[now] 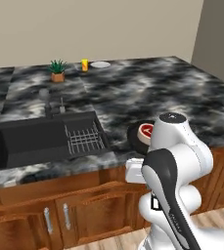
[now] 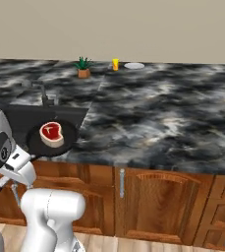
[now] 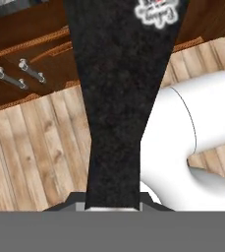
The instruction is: Pick up the pan with the steak in it and place it on the dining table. Then place the steak on the plate.
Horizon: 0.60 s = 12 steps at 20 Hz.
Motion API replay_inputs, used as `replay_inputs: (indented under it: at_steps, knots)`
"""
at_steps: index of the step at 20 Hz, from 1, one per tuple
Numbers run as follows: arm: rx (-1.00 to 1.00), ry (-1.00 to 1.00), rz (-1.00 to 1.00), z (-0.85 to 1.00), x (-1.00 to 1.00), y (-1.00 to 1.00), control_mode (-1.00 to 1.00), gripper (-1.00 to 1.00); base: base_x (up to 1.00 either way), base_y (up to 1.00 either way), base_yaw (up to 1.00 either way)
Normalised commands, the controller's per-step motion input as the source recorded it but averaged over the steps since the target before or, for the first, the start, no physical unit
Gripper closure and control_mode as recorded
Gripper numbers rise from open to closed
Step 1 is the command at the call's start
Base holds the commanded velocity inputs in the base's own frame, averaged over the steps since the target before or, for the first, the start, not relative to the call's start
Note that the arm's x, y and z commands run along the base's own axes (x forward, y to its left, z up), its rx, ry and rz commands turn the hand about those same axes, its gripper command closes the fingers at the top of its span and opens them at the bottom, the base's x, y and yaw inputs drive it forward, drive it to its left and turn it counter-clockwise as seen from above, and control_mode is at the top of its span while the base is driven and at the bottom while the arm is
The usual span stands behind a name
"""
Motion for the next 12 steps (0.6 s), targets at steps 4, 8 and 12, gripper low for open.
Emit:
replay_inputs:
  at_steps: [4,8,12]
  knots:
    - [0.00,0.00,0.00,0.00,0.00,0.00,1.00,1.00,0.20,-1.00,0.05]
    - [0.00,0.00,0.00,0.00,0.00,0.00,1.00,1.00,0.20,-1.00,0.05]
    - [0.00,0.00,0.00,0.00,0.00,0.00,1.00,1.00,0.21,-1.00,0.04]
